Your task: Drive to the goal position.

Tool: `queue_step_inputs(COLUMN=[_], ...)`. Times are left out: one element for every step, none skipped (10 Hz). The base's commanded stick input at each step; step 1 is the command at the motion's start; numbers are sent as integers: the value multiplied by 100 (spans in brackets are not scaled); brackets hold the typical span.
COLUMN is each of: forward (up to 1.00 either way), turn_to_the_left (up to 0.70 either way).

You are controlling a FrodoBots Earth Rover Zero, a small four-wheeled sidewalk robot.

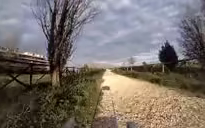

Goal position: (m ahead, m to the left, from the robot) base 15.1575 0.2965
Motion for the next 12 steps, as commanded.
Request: queue_step_inputs(forward=[70, 70, 70, 70, 70, 70, 70, 70, 70, 70, 70, 70], turn_to_the_left=[0, 0, 0, 0, -30, -35, -35, -35, -35, -35, -15, 0])
